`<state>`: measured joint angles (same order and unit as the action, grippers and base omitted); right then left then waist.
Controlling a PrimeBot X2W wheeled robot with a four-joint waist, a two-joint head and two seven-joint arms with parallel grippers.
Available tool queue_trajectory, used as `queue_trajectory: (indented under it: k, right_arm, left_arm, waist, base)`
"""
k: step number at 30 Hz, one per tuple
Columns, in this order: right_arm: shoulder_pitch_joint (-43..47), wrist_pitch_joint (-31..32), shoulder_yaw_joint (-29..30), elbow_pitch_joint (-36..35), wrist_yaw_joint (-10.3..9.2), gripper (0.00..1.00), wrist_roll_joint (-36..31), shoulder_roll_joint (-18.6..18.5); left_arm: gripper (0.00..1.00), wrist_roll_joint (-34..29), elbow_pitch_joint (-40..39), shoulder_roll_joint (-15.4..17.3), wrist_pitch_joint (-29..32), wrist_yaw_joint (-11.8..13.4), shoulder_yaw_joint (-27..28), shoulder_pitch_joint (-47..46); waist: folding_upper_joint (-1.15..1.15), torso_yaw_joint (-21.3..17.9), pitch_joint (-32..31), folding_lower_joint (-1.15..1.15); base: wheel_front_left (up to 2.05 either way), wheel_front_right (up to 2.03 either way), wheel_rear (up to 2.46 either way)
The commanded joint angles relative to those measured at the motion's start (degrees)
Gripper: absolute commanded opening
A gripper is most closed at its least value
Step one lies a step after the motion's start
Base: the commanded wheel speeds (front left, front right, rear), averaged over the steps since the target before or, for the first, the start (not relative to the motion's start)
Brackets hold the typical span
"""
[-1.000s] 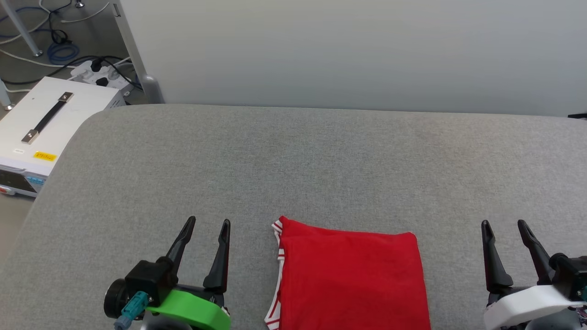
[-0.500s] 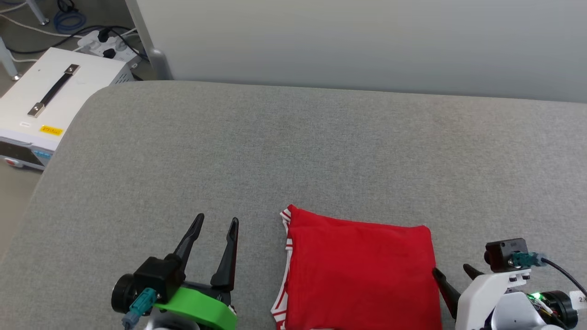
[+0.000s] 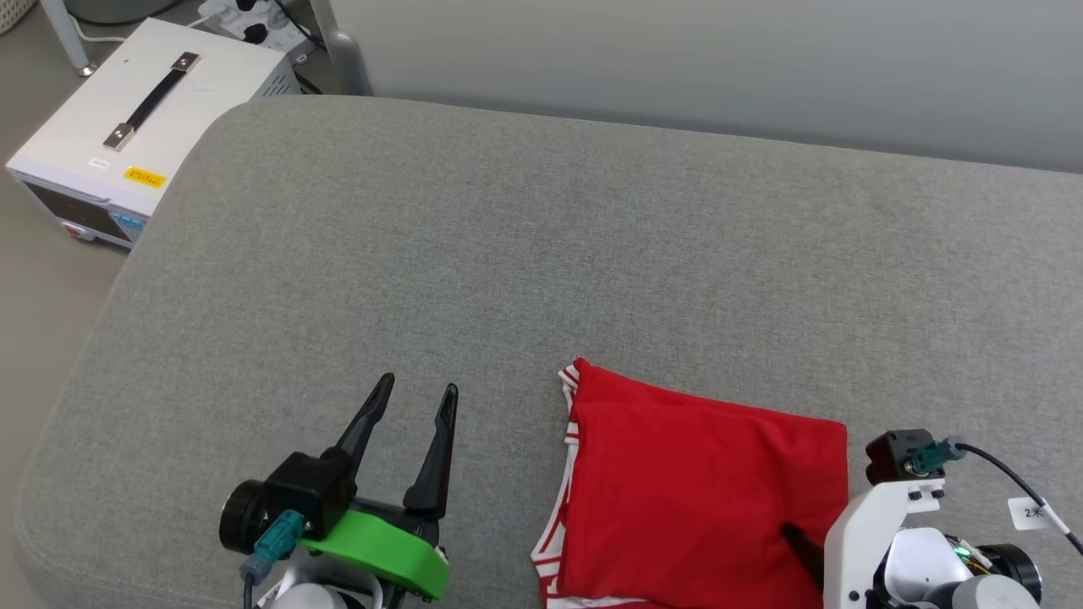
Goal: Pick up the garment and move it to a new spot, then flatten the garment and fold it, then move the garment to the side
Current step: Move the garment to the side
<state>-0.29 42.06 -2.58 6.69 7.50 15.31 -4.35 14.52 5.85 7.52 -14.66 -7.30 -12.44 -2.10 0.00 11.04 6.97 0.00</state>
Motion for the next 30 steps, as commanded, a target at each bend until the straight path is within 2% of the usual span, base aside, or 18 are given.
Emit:
queue_trajectory:
  k: [1,2,3,4,10,16,24,30]
  right_arm:
    - [0.13,0.82,-0.74,1.92,-0.01,1.00,0.23,0.57]
    - [0.23,1.05,-0.93,2.39,-0.01,0.84,0.38,0.64]
    - [0.31,1.18,-1.31,2.73,-0.01,0.47,0.40,0.68]
    - [0.36,1.11,-1.71,3.03,-0.01,0.00,0.31,0.68]
    - [-0.43,-1.99,-3.88,2.55,-0.01,0.00,-0.54,-1.42]
    - [-2.32,-4.17,-7.49,-1.20,-0.01,0.00,-1.88,-6.68]
    - [-7.01,-1.92,-15.16,-8.91,-0.01,0.00,-1.15,-20.16]
    - [-12.18,-0.36,-19.06,-11.93,-0.01,0.00,-0.05,-31.25]
  left_arm:
    - [1.00,-0.24,0.14,0.40,-0.34,-0.18,0.10,-1.07]
    - [1.00,-0.23,0.17,0.40,-0.34,-0.18,0.09,-1.09]
    - [1.00,-0.23,0.19,0.40,-0.34,-0.18,0.07,-1.09]
    - [1.00,-0.24,0.24,0.40,-0.34,-0.19,0.12,-1.04]
    - [1.00,-0.41,0.60,0.52,-0.34,-0.19,0.24,-0.52]
    - [1.00,-0.17,0.31,0.90,-0.34,-0.19,0.20,-0.09]
    - [1.00,-0.40,-0.92,0.87,-0.34,-0.19,-0.68,0.10]
    - [1.00,-0.89,-2.26,0.79,-0.34,-0.19,-2.47,-1.40]
  waist:
    - [0.00,0.67,0.46,0.00]
    - [0.00,0.77,0.46,0.00]
    - [0.00,0.82,0.44,0.00]
    - [0.00,0.82,0.36,0.00]
    - [0.00,-0.59,-1.16,0.00]
    - [0.00,-3.95,-2.54,0.00]
    - [0.00,-11.20,-1.92,0.00]
    - [0.00,-17.43,1.41,0.00]
  base:
    - [0.00,0.00,0.00]
    - [0.00,0.00,0.00]
    - [0.00,0.00,0.00]
    - [0.00,0.00,0.00]
    - [0.00,0.00,0.00]
    - [0.00,0.00,0.00]
    - [0.00,0.00,0.00]
    - [0.00,0.00,0.00]
